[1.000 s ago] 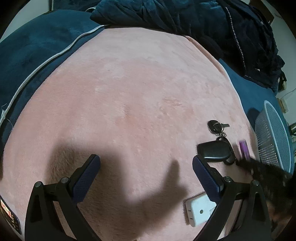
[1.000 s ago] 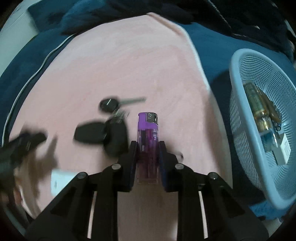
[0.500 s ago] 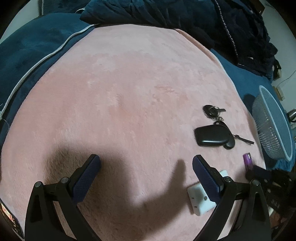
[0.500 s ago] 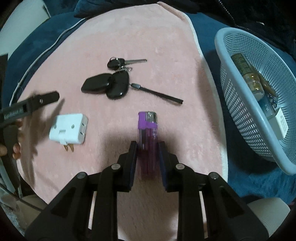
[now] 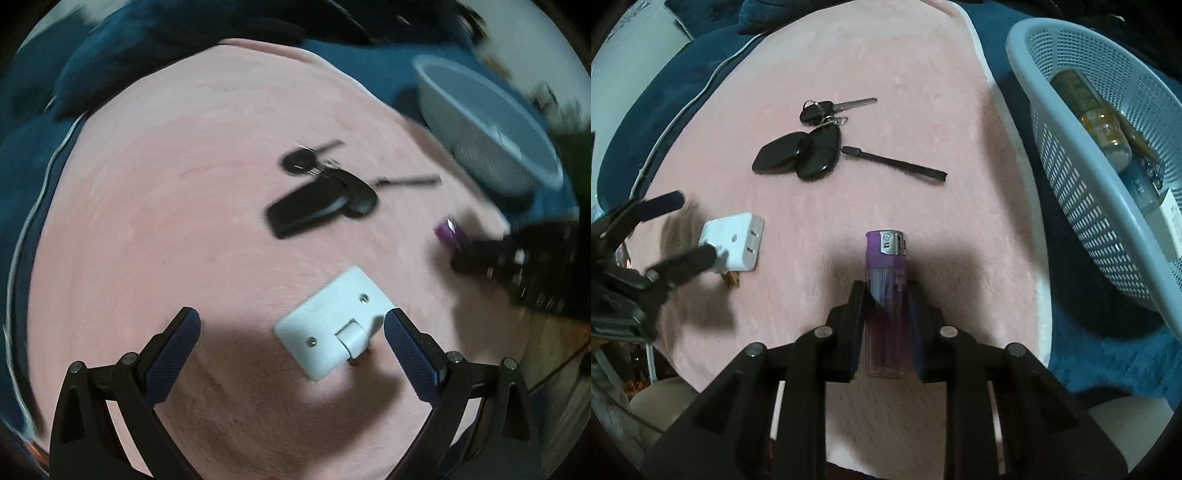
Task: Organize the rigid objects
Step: 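Grasp the purple lighter with the right gripper while the left gripper grasps the white charger, then carry the charger with the left gripper while the right gripper carries the lighter to the basket, then open both grippers to drop the charger and lighter into the basket, then withdraw both grippers from the basket toward the black car keys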
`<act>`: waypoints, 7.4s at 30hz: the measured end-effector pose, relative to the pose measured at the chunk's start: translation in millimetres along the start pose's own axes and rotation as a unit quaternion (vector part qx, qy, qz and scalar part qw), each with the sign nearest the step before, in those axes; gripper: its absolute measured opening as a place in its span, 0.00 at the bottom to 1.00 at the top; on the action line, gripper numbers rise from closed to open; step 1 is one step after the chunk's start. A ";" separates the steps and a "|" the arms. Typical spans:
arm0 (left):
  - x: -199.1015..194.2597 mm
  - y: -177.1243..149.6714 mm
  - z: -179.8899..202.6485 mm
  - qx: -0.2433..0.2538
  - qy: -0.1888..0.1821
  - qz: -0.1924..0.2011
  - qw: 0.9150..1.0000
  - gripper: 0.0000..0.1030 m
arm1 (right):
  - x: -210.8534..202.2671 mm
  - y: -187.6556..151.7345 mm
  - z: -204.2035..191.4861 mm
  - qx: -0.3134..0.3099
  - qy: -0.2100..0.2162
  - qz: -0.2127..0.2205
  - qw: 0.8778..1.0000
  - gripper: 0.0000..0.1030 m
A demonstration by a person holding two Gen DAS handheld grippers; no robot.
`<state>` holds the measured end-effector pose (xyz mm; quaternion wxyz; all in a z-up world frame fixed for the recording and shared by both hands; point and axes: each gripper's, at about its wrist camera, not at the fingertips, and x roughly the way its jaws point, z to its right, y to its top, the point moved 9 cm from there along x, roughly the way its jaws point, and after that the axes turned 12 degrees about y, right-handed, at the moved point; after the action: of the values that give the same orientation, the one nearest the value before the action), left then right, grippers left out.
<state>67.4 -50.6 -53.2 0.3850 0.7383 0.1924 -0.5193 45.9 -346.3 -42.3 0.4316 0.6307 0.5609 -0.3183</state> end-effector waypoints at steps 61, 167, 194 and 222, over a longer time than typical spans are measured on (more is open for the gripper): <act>-19.5 -45.4 27.8 -0.190 0.017 -0.072 0.979 0.60 | -19.9 20.9 -6.5 0.011 0.048 0.019 0.999 0.22; -48.8 188.9 202.2 -0.076 -0.096 -0.028 0.992 0.44 | -182.8 66.4 185.8 0.163 -0.001 0.175 0.971 0.22; -74.3 150.6 154.7 -0.118 -0.046 -0.014 0.992 0.99 | -195.6 53.2 178.6 0.170 -0.042 0.162 0.971 0.95; -40.5 49.9 28.4 -0.241 0.004 -0.047 0.969 0.99 | -114.7 76.1 57.6 0.042 -0.036 0.091 0.994 0.98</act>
<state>68.3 -99.1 -2.4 0.5258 0.6161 0.3475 -0.4724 106.2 -447.7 49.1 0.4518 0.6850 0.4713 -0.3233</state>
